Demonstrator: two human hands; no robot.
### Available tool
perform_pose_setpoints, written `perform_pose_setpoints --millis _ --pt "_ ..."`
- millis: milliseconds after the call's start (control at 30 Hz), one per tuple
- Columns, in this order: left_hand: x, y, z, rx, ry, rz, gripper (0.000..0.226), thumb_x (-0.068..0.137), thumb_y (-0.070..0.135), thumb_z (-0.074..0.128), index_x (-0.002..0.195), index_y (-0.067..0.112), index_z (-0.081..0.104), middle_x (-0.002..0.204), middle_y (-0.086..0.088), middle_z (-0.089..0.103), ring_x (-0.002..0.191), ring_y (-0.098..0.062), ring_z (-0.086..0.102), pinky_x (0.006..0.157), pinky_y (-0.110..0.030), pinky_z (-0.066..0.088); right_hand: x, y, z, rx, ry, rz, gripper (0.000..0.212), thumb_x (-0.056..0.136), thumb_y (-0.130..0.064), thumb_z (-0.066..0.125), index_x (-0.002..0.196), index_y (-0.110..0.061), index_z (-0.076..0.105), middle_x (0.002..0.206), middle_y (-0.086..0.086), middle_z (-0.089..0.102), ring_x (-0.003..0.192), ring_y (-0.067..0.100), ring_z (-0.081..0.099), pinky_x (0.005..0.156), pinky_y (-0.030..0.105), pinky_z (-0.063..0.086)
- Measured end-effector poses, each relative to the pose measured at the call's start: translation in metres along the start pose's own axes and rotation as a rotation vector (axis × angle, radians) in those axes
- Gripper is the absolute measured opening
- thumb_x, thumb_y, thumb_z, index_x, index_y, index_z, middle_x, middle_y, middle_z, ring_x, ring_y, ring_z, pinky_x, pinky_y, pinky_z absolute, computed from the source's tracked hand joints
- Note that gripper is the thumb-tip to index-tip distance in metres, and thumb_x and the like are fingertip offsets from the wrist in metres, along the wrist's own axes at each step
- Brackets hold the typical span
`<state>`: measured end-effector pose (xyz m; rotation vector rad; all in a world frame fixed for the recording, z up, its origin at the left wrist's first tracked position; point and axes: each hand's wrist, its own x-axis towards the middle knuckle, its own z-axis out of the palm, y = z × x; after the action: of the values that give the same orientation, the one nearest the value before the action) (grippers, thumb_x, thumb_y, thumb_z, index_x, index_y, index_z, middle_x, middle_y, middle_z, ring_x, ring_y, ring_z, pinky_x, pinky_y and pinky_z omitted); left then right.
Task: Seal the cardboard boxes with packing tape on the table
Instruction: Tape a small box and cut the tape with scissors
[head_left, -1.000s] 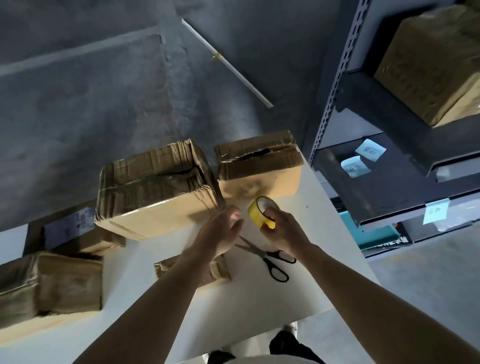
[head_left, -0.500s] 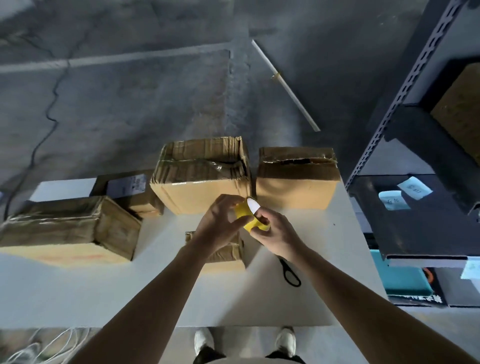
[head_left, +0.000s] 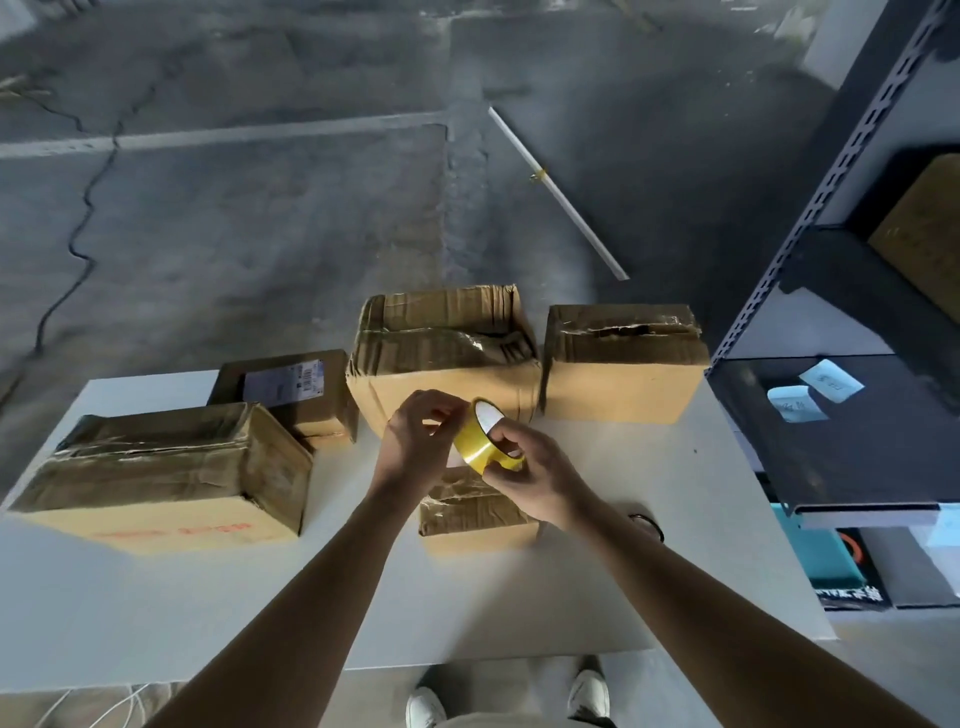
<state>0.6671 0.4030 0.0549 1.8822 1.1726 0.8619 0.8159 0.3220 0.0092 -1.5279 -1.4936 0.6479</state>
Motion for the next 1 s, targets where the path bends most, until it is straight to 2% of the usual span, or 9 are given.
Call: perform_pose_setpoints --millis 100,200,267,400,467,533,600,867,1000 --pt "0.002 -0.005 -0.014 0.016 0.004 -0.015 0.007 0.091 0.015 0.068 0.088 0.022 0.069 0.092 0.004 0.068 0.083 -0.001 0.062 0.069 -0.005 0.044 0.000 -0.010 0.013 0.003 0.019 -0.049 0.026 0.075 -0.036 0.061 0.091 -0.016 0.056 0.077 -0.017 0.052 0.067 0.006 0.050 0.063 0.012 0.039" --pt "0.002 -0.006 -0.026 0.039 -0.014 -0.037 0.004 0.094 0.017 0.065 0.091 0.020 0.067 0.091 0.007 0.065 0.082 0.003 0.059 0.066 -0.001 0.041 0.003 -0.016 0.023 0.010 0.013 -0.051 0.027 0.076 -0.035 0.063 0.092 -0.014 0.057 0.080 -0.021 0.052 0.069 0.002 0.053 0.066 0.008 0.038" --pt "0.002 -0.006 -0.032 0.055 -0.016 -0.012 0.005 0.095 0.017 0.063 0.093 0.020 0.065 0.092 0.006 0.064 0.083 0.003 0.057 0.067 0.000 0.040 0.006 -0.021 0.027 0.039 -0.013 -0.034 0.026 0.077 -0.035 0.065 0.093 -0.018 0.055 0.081 -0.018 0.056 0.072 0.004 0.055 0.067 0.011 0.041" --pt "0.003 -0.003 -0.038 0.101 -0.019 0.031 0.006 0.097 0.016 0.058 0.094 0.020 0.061 0.094 0.005 0.060 0.084 0.000 0.055 0.067 -0.002 0.040 0.013 -0.028 0.032 0.071 -0.044 -0.009 0.038 0.082 -0.041 0.063 0.102 -0.009 0.060 0.089 -0.002 0.063 0.080 0.015 0.060 0.071 0.022 0.046" --pt "0.004 -0.003 -0.039 0.135 -0.025 0.037 0.006 0.098 0.016 0.056 0.098 0.018 0.062 0.097 0.003 0.061 0.086 -0.008 0.057 0.069 -0.009 0.044 0.014 -0.033 0.030 0.039 -0.060 -0.020 0.042 0.084 -0.045 0.060 0.103 -0.007 0.059 0.089 -0.002 0.062 0.080 0.015 0.060 0.069 0.024 0.047" --pt "0.005 -0.003 -0.040 0.158 -0.025 0.041 0.007 0.098 0.014 0.055 0.100 0.016 0.062 0.098 0.001 0.061 0.088 -0.014 0.058 0.071 -0.022 0.051 0.014 -0.036 0.027 -0.017 -0.103 -0.027 0.038 0.087 -0.044 0.058 0.101 -0.009 0.058 0.087 0.001 0.062 0.077 0.018 0.060 0.063 0.034 0.051" --pt "0.006 -0.002 -0.040 0.165 -0.025 0.045 0.009 0.098 0.011 0.054 0.098 0.018 0.059 0.097 0.002 0.060 0.087 -0.015 0.058 0.070 -0.024 0.051 0.013 -0.035 0.023 -0.091 -0.149 -0.047 0.031 0.091 -0.040 0.058 0.102 -0.011 0.057 0.086 0.004 0.061 0.076 0.021 0.060 0.062 0.043 0.052" --pt "0.006 0.003 -0.036 0.189 -0.050 -0.026 0.007 0.101 0.019 0.051 0.097 0.023 0.055 0.100 0.003 0.058 0.089 -0.014 0.056 0.065 -0.017 0.045 0.010 -0.035 0.012 -0.218 -0.177 -0.126 0.032 0.094 -0.042 0.053 0.095 -0.010 0.056 0.081 0.004 0.058 0.069 0.019 0.057 0.060 0.044 0.048" --pt "0.007 0.002 -0.035 0.179 -0.083 -0.102 0.007 0.101 0.025 0.052 0.096 0.026 0.057 0.101 0.004 0.061 0.094 -0.014 0.058 0.068 -0.020 0.042 0.009 -0.034 0.006 -0.245 -0.189 -0.143 0.039 0.092 -0.049 0.052 0.094 -0.010 0.056 0.083 0.004 0.058 0.070 0.017 0.056 0.058 0.040 0.049"
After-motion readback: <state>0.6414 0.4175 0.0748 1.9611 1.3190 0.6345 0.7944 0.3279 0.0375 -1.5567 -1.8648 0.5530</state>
